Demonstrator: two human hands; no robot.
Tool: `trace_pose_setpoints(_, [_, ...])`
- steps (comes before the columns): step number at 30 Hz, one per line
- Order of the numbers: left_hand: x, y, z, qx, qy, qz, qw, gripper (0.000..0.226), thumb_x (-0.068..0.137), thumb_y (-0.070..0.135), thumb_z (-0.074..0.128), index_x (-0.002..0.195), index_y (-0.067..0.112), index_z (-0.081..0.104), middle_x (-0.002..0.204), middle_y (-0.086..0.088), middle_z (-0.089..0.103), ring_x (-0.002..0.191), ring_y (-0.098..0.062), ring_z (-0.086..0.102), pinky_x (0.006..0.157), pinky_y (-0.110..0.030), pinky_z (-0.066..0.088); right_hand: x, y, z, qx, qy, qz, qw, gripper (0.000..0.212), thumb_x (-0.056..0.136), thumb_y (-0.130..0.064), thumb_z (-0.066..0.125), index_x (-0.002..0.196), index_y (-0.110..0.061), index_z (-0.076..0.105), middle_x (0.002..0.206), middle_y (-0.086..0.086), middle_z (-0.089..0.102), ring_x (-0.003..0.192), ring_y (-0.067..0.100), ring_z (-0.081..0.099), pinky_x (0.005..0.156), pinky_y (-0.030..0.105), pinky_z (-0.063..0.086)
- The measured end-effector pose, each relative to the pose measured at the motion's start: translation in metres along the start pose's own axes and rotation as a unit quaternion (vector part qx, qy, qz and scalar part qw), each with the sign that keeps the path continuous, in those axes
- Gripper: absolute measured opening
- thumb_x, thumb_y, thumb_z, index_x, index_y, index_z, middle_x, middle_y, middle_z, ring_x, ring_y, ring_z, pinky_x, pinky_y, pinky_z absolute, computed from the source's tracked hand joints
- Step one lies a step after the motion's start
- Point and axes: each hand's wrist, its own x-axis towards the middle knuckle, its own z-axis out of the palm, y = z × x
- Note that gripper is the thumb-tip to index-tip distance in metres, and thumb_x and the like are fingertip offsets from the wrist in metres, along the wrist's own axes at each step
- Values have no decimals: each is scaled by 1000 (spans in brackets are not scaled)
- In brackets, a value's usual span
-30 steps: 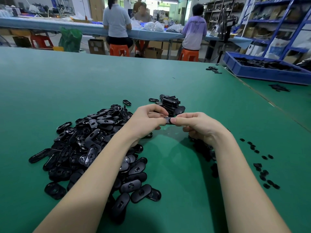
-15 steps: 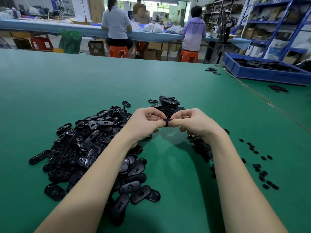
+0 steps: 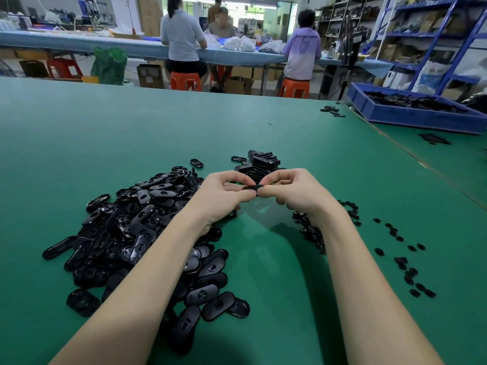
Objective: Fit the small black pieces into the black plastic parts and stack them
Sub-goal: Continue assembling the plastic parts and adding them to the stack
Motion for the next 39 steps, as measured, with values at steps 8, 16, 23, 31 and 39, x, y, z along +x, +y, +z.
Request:
trace_pose_setpoints(8, [1, 1, 4, -6, -9, 7, 1000, 15, 84, 7, 75, 88, 21, 72, 78, 0, 77, 69, -9, 67, 73, -24, 55, 2, 3, 2, 0, 27, -25, 999, 11, 78, -19, 81, 76, -20, 71, 57, -12, 55, 48, 4, 44, 44, 12, 32])
trace_pose_setpoints(16, [1, 0, 6, 7, 6, 4, 1000, 15, 85, 7, 75, 89, 21, 72, 80, -4, 76, 73, -13, 68, 76, -31, 51, 0, 6, 7, 9, 42, -51, 998, 13, 77, -14, 80, 77, -18, 68, 64, -4, 56, 51, 7, 43, 47, 12, 35])
trace_pose_setpoints(23, [2, -2, 0, -107, -37, -1, 994, 16, 84, -1, 76, 94, 11, 73, 83, -7, 77, 75, -12, 72, 72, -18, 56, -1, 5, 4, 59, 32, -50, 997, 13, 82, -8, 80, 81, -14, 69, 62, -6, 57, 44, -1, 42, 44, 10, 33])
trace_pose_setpoints(31, [3, -2, 2, -92, -21, -11, 995, 16, 84, 0, 76, 94, 12, 72, 84, -7, 77, 75, -11, 71, 73, -18, 56, 0, 4, 5, 39, 32, -55, 997, 16, 81, -8, 79, 77, -16, 67, 57, -10, 56, 48, 2, 45, 47, 11, 35])
trace_pose_setpoints(39, [3, -2, 7, -106, 9, -19, 994, 16, 84, -1, 75, 96, 9, 72, 81, -8, 73, 67, -10, 68, 67, -14, 54, -4, 4, 2, 13, 22, -91, 995, 19, 76, -18, 84, 85, -23, 68, 68, -9, 60, 55, 8, 45, 54, 18, 39])
